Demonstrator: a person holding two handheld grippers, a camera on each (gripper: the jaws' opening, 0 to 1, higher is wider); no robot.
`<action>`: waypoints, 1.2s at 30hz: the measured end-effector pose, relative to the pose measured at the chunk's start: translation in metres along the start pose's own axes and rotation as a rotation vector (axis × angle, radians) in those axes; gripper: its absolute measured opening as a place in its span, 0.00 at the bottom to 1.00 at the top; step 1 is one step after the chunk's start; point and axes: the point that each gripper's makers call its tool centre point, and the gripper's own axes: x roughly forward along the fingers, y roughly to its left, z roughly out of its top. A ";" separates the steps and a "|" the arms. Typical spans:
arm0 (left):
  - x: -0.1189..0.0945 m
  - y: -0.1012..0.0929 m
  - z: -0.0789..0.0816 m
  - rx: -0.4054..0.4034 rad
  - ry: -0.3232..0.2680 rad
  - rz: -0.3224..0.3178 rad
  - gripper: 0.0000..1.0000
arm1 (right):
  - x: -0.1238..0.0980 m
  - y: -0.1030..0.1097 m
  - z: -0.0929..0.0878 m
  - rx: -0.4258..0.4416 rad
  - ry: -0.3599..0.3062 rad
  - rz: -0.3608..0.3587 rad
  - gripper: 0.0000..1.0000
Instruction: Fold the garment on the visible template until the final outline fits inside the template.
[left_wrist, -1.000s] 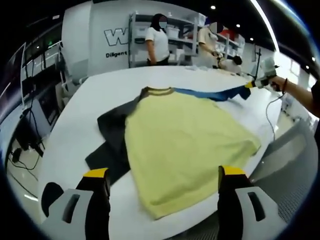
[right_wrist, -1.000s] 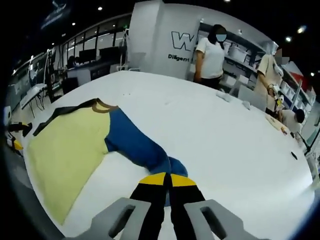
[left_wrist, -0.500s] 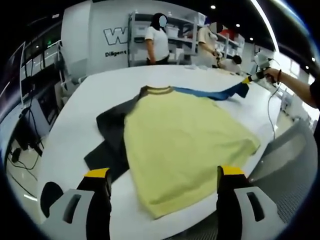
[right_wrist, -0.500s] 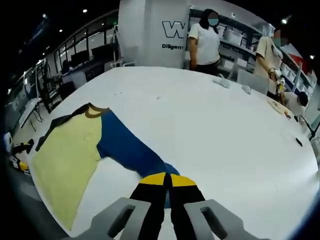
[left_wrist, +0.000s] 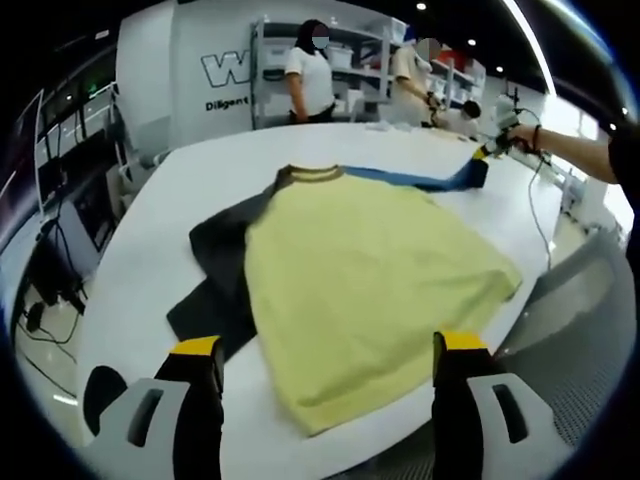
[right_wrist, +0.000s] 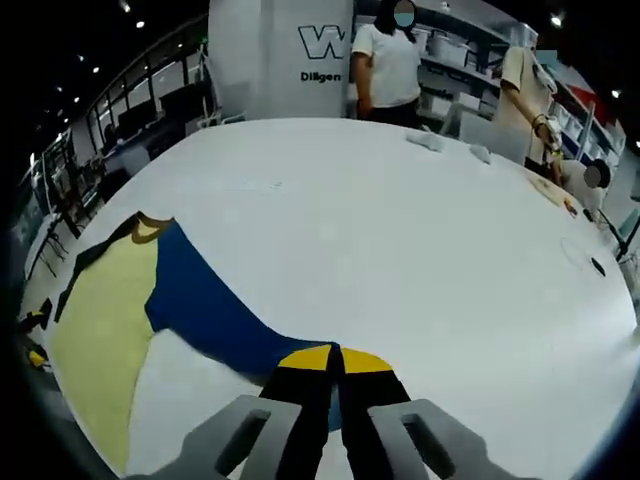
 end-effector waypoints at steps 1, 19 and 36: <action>0.000 0.000 0.001 0.001 -0.003 0.001 0.84 | 0.004 -0.003 0.000 -0.001 0.004 -0.004 0.00; 0.003 0.000 -0.004 0.027 0.023 -0.001 0.84 | 0.052 -0.014 -0.020 -0.024 0.076 -0.038 0.00; 0.002 -0.001 -0.004 0.028 0.025 0.008 0.84 | 0.075 -0.043 -0.024 -0.001 0.124 -0.059 0.04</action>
